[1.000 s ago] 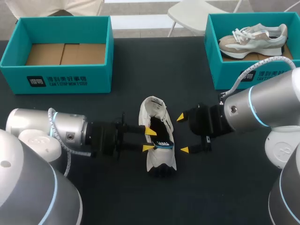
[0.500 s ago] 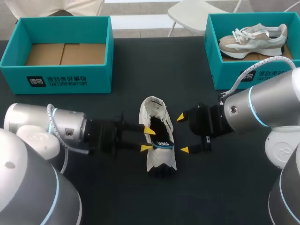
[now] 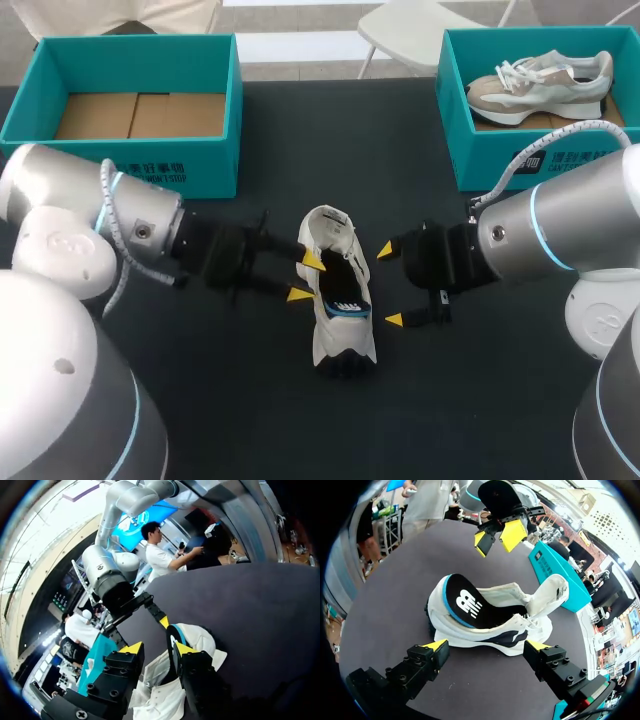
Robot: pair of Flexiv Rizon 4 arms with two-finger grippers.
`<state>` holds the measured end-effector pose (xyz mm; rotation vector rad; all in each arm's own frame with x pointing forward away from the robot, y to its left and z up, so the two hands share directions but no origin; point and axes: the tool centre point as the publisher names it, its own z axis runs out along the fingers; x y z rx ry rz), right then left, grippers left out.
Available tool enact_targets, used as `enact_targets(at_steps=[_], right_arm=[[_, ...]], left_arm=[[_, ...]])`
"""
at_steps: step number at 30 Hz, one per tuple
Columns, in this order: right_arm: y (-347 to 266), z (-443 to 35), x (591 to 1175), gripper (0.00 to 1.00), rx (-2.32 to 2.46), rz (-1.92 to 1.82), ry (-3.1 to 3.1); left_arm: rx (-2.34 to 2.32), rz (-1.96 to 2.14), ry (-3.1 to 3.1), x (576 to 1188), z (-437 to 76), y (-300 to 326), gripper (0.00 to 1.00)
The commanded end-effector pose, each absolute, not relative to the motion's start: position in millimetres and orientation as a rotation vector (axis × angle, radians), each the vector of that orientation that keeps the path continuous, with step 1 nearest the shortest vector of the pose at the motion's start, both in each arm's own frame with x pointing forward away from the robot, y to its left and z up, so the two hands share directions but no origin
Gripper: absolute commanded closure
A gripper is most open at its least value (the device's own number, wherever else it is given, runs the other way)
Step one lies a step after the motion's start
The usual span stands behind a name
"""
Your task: Take the shoe out of the shoebox, open the shoe tongue, remove and reinsert the insole, then place the shoe into the shoebox
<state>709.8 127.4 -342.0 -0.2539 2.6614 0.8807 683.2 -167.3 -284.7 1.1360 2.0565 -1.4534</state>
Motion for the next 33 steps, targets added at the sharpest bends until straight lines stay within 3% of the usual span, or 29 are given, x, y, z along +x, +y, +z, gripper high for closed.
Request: enact_targets(at_steps=[1,3,4,5,7,15,33], right_arm=[[128,-342,708,0.00,-0.254,0.879,2.660],[128,-342,708,0.00,-0.254,0.879,2.660],[128,-342,708,0.00,-0.254,0.879,2.660],[128,-342,708,0.00,-0.254,0.879,2.660],[128,-342,708,0.00,-0.254,0.879,2.660],[128,-342,708,0.00,-0.254,0.879,2.660],[50,-263,743,0.00,-0.380,0.734,2.750]], left_arm=[[1.358,-1.378,2.195,692,-279,-172,0.59],[1.434,-1.333,2.236,695,-275,-172,0.59],[1.469,-1.333,2.248,696,-273,-172,0.51],[1.495,-1.330,2.264,698,-271,-170,0.37],[1.510,-1.321,2.286,705,-267,-167,0.00],[1.510,-1.321,2.286,705,-267,-167,0.00],[1.510,-1.321,2.286,705,-267,-167,0.00]])
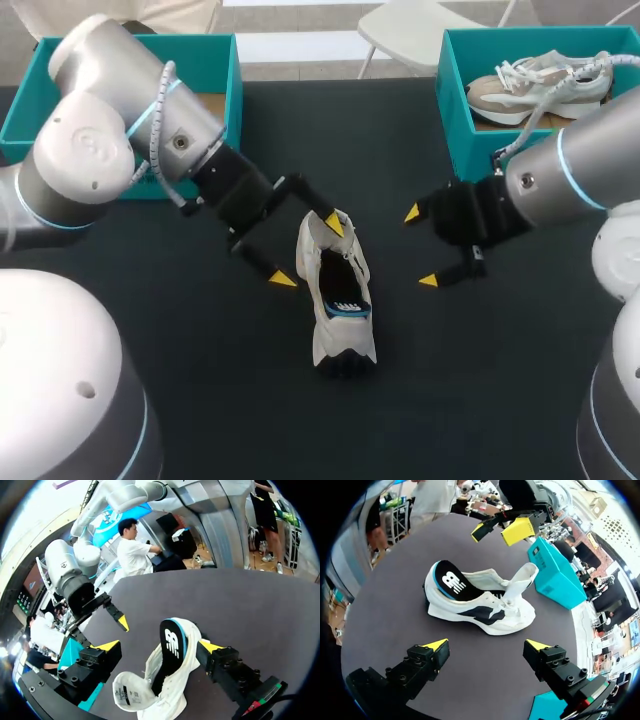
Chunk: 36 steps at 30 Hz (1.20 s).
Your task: Take the shoe out of the shoebox, open the shoe tongue, remove and reinsert the insole, then place the shoe into the shoebox
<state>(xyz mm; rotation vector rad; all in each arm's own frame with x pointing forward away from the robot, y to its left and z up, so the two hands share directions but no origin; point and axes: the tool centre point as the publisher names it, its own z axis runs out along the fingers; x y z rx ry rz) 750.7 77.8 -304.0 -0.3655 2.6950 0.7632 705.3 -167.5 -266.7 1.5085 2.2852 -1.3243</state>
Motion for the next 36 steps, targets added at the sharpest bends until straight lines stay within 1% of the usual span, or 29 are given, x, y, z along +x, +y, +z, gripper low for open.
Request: enact_targets(at_steps=[1,9,15,16,17,20,27,36], right_arm=[[45,-260,743,0.00,-0.376,0.716,2.759],[17,-231,744,0.00,-0.360,0.631,2.789],[14,-228,743,0.00,-0.345,0.616,2.790],[14,-228,743,0.00,-0.345,0.616,2.790],[14,-228,743,0.00,-0.345,0.616,2.790],[14,-228,743,0.00,-0.345,0.616,2.790],[14,-228,743,0.00,-0.345,0.616,2.790],[14,-228,743,0.00,-0.345,0.616,2.790]], left_arm=[[1.533,-1.295,2.303,705,-267,-166,0.00],[1.719,-1.181,2.384,708,-261,-158,0.00],[1.846,-1.106,2.415,720,-255,-159,0.00],[1.874,-1.081,2.414,722,-254,-161,0.02],[1.898,-1.045,2.422,725,-253,-162,0.32],[1.983,-0.913,2.431,733,-254,-166,1.00],[2.130,-0.663,2.448,741,-257,-169,1.00],[2.130,-0.663,2.448,741,-257,-169,1.00]])
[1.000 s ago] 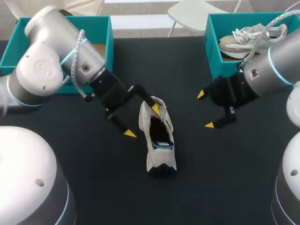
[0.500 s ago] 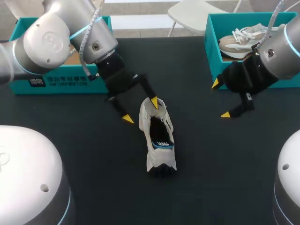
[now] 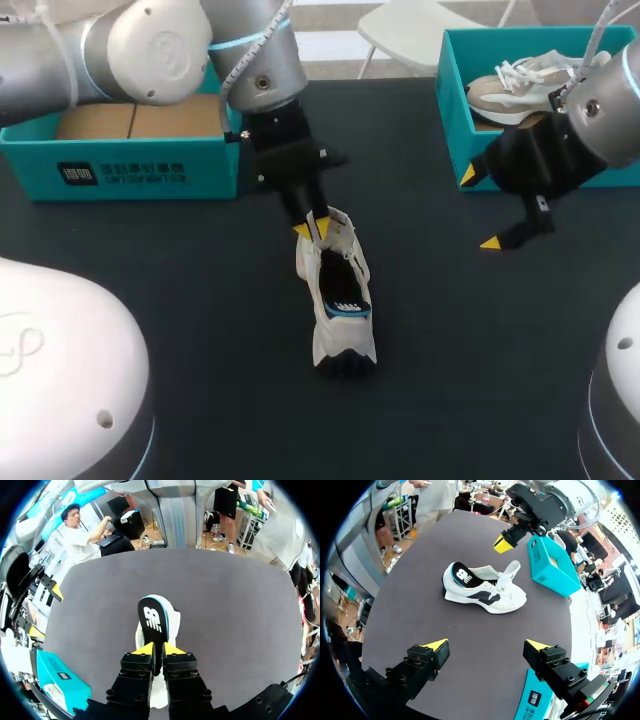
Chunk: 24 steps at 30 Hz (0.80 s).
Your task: Take the shoe out of the shoebox, open the shoe tongue, remove and reinsert the insole, then place the shoe into the shoebox
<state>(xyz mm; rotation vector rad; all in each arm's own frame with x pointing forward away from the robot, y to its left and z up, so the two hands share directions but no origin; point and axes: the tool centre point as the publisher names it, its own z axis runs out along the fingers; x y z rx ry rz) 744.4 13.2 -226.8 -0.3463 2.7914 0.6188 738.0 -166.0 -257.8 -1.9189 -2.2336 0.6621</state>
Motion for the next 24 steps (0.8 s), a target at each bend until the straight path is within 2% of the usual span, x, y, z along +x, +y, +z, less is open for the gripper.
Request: enact_targets(at_steps=[1,6,13,24], right_arm=[[14,-228,743,0.00,-0.345,0.616,2.790],[14,-228,743,0.00,-0.345,0.616,2.790],[14,-228,743,0.00,-0.345,0.616,2.790],[14,-228,743,0.00,-0.345,0.616,2.790]], left_arm=[[-1.911,0.595,-2.196,741,-257,-169,1.00],[-1.911,0.595,-2.196,741,-257,-169,1.00],[-1.800,0.414,-2.177,722,-313,-195,1.00],[-1.773,0.362,-2.199,712,-339,-204,1.00]])
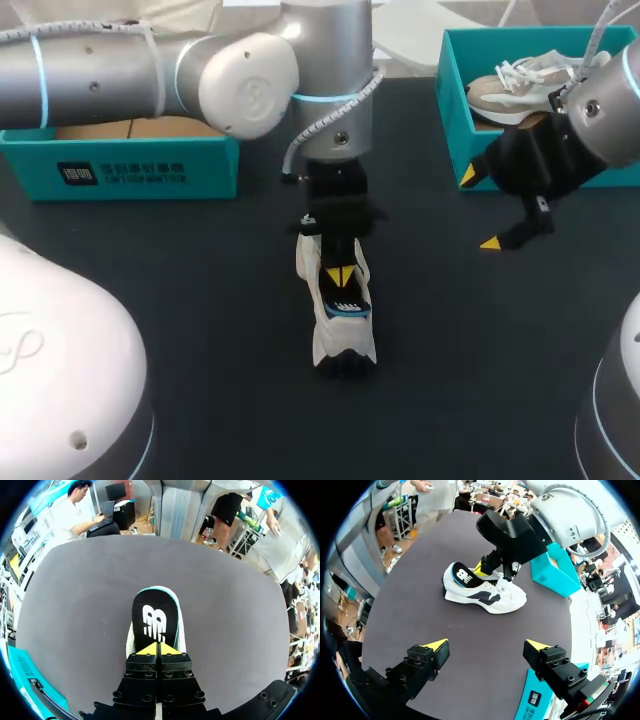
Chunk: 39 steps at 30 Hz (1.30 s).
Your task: Take the shoe out of the shoebox, open the shoe tongue, remove and reinsert the insole, then place the shoe into the shoebox
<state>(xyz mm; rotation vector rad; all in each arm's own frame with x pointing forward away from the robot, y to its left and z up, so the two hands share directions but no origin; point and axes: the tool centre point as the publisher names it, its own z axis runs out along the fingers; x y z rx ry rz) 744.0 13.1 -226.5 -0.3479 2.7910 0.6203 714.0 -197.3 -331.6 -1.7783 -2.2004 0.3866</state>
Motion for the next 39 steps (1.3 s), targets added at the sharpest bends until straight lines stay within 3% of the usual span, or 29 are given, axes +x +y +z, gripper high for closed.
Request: enact_targets(at_steps=[1,26,39], right_arm=[[14,-228,743,0.00,-0.345,0.616,2.790],[14,-228,743,0.00,-0.345,0.616,2.790],[14,-228,743,0.00,-0.345,0.616,2.790]], left_arm=[[-1.773,0.367,-2.207,711,-340,-205,1.00],[-1.653,0.351,-2.356,699,-402,-207,1.00],[-1.762,0.519,-2.248,681,-352,-202,1.00]])
